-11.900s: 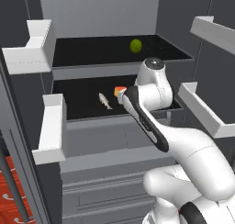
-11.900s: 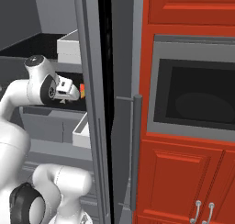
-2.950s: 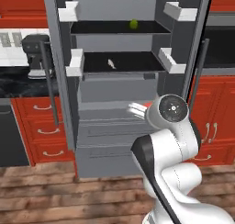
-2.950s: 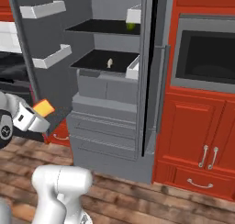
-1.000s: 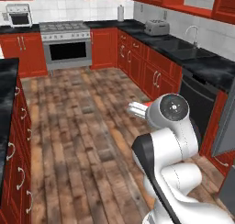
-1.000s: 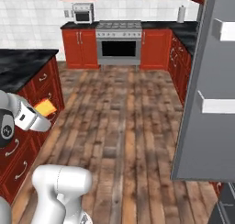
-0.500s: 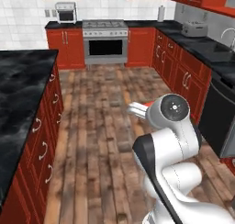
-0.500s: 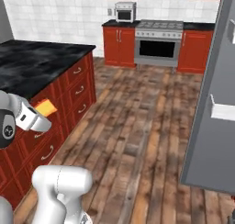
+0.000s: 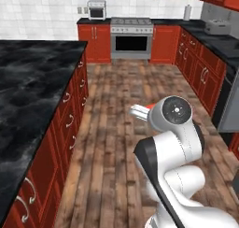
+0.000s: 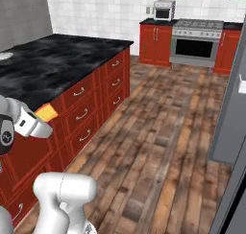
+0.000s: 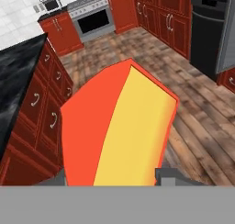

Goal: Take the cheese, fish, and lime from the fridge and place them on the plate on the dining counter to create an appetizer plate.

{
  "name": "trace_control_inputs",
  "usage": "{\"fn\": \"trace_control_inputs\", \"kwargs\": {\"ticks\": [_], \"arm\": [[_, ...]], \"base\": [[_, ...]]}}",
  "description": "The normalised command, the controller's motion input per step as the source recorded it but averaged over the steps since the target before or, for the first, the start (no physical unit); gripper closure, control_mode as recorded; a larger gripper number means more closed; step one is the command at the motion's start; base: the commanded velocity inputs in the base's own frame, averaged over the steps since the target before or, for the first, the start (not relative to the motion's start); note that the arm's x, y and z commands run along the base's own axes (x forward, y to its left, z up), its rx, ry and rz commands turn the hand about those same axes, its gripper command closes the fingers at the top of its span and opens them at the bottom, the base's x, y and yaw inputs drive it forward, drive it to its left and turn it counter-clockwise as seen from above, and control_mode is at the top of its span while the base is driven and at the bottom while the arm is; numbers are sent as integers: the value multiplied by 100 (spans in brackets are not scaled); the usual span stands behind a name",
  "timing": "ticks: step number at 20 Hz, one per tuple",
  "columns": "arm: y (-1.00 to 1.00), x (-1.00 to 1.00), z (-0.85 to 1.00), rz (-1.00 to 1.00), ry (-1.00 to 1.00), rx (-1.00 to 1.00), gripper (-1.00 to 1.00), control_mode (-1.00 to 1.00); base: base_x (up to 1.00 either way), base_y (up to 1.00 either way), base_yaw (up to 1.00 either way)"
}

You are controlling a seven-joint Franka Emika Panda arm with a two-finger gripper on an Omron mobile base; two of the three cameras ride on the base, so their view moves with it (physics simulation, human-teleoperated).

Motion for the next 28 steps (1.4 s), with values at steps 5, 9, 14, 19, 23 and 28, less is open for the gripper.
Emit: {"fn": "trace_control_inputs", "kwargs": {"ticks": [5, 9, 14, 19, 23, 28], "arm": [[0, 0, 0, 0, 0, 0, 100, 100], [0, 0, 0, 0, 0, 0, 100, 100], [0, 0, 0, 0, 0, 0, 100, 100], [0, 0, 0, 0, 0, 0, 100, 100], [0, 0, 0, 0, 0, 0, 100, 100], [0, 0, 0, 0, 0, 0, 100, 100]], "base": [[-100, 23, 21], [-100, 51, 17], [-100, 80, 15], [-100, 100, 9], [-100, 100, 4], [-61, 100, 0]]}}
